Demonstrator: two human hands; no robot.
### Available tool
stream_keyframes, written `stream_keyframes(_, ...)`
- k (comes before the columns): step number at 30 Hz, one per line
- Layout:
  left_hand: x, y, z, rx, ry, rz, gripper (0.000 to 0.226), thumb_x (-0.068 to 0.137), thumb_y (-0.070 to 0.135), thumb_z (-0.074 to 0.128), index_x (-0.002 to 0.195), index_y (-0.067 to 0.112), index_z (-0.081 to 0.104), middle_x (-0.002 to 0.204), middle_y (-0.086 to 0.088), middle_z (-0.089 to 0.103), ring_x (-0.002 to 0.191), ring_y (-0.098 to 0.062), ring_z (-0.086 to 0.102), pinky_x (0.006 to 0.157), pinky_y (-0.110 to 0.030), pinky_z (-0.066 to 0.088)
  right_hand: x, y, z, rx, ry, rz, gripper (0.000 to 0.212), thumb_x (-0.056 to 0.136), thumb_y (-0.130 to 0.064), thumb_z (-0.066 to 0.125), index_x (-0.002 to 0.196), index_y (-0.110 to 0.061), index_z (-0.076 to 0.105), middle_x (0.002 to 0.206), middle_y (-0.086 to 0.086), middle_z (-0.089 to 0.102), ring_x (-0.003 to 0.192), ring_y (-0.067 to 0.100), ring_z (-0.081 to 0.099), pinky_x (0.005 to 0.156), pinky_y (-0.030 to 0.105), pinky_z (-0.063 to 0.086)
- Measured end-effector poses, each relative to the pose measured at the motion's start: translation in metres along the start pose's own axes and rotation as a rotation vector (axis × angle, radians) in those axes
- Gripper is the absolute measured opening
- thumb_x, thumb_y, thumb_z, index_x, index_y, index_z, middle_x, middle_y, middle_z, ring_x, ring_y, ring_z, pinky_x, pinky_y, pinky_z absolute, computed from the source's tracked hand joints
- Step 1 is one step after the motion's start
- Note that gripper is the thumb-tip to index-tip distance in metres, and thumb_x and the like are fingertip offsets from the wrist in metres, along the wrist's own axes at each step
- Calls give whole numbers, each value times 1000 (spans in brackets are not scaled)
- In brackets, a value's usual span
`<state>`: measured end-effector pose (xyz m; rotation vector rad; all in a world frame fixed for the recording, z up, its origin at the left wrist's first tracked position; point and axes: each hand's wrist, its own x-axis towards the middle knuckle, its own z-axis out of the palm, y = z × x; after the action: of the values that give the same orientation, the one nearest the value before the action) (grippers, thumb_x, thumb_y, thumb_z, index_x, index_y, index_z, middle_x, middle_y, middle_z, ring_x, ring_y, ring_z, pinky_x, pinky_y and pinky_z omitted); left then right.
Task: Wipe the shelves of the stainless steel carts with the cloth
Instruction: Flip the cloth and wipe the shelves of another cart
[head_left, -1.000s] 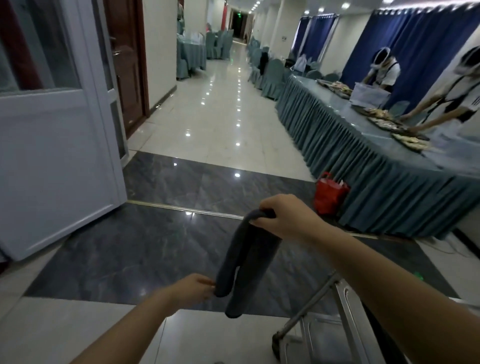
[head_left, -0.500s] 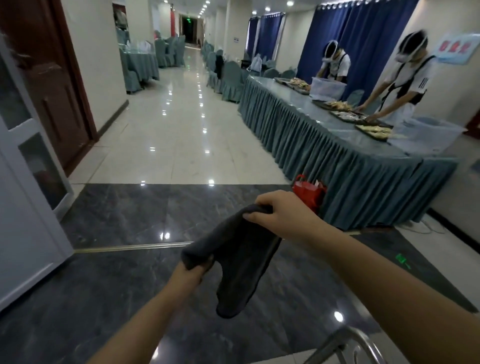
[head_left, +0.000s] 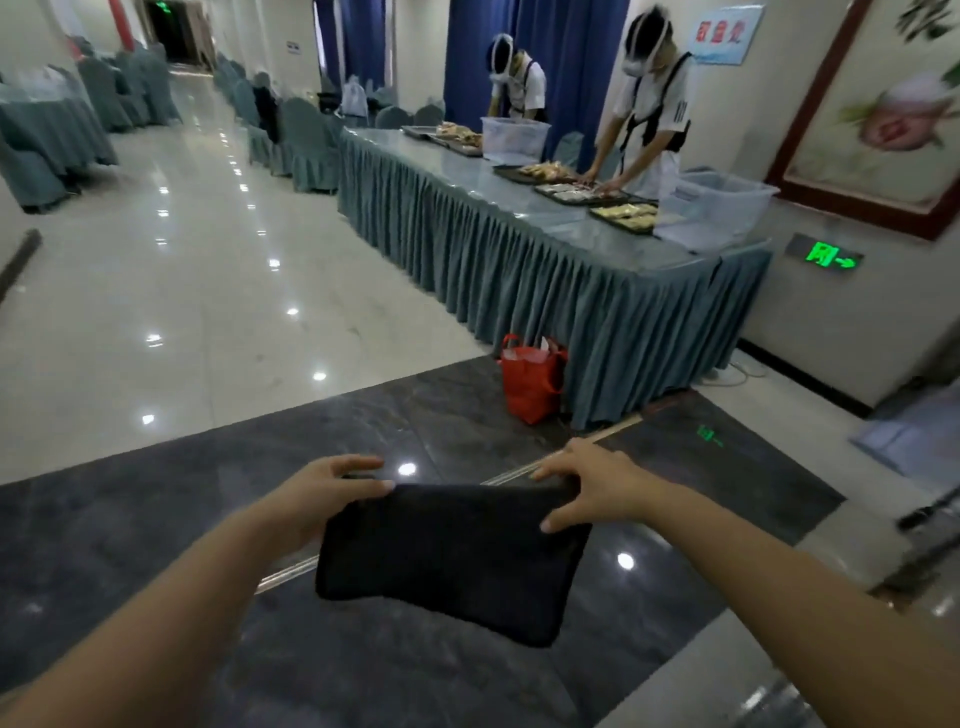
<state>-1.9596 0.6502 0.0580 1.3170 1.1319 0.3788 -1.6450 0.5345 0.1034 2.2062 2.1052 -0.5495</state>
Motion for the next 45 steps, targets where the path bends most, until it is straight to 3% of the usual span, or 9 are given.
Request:
stream_keyframes(3, 56, 32, -10, 380, -82, 93, 49, 73, 15, 82, 118, 19, 66, 109, 2, 68, 96, -13, 65, 86, -25, 49, 29, 14, 14, -246, 28, 111, 39, 79, -48, 69, 114, -33, 60, 116, -2, 46, 111, 21, 43, 89, 38, 33)
stream_keyframes(7, 119, 66, 2, 667, -32, 248, 38, 80, 16, 77, 117, 11, 68, 104, 0, 68, 90, -13, 60, 84, -26, 46, 48, 44, 23, -139, 169, 325, 14, 88, -37, 61, 100, -34, 68, 100, -5, 53, 105, 22, 44, 77, 33, 32)
stream_keyframes(13, 195, 116, 56, 665, -69, 435, 14, 81, 22, 76, 94, 22, 77, 84, 15, 68, 72, 8, 56, 62, -12, 40, 35, 105, 34, 468, 432, 595, 29, 85, -3, 60, 80, -31, 69, 89, -10, 61, 94, 14, 60, 73, 24, 40)
stream_keyframes(18, 251, 168, 139, 642, -172, 577, 26, 80, 22, 77, 106, 21, 74, 100, 14, 64, 95, -4, 58, 86, -21, 41, 34, 173, 36, 742, 679, 795, 26, 78, 6, 60, 84, -16, 72, 92, 0, 71, 92, 19, 64, 86, 39, 53)
stream_keyframes(24, 316, 225, 246, 624, -286, 661, 26, 78, 21, 78, 103, 25, 73, 89, 22, 64, 82, 9, 58, 70, -8, 41, 36, 275, 36, 1173, 693, 903, 38, 74, 17, 56, 80, -17, 71, 84, 5, 71, 89, 25, 65, 70, 30, 56)
stream_keyframes(32, 394, 288, 371, 997, -451, 727, 47, 77, 17, 78, 122, 9, 64, 119, -4, 65, 112, -20, 59, 91, -24, 40, 7, 373, -6, 1013, 327, 956, 10, 79, -28, 73, 88, -27, 69, 90, -5, 66, 86, 14, 61, 63, 22, 43)
stream_keyframes(36, 427, 306, 440, 1132, -561, 773, 56, 78, 22, 79, 130, 11, 59, 126, -5, 61, 118, -21, 55, 98, -29, 39, -8, 398, -11, 618, 196, 998, 39, 68, -42, 82, 95, -19, 66, 92, 1, 62, 84, 17, 61, 70, 28, 50)
stream_keyframes(41, 478, 319, 529, 1184, -739, 865, 11, 81, 25, 76, 87, 16, 76, 85, -1, 73, 82, -16, 66, 76, -35, 51, -30, 437, 2, 483, 241, 1204, 27, 86, -12, 62, 112, -17, 63, 109, 6, 61, 105, 24, 61, 84, 29, 47)
stream_keyframes(45, 513, 334, 601, 1209, -854, 959, 17, 80, 31, 75, 67, 22, 72, 66, 0, 68, 63, -14, 62, 56, -30, 46, -51, 458, -1, 622, 415, 1390, 28, 87, -15, 62, 111, -23, 51, 110, 3, 61, 95, 18, 57, 79, 28, 47)
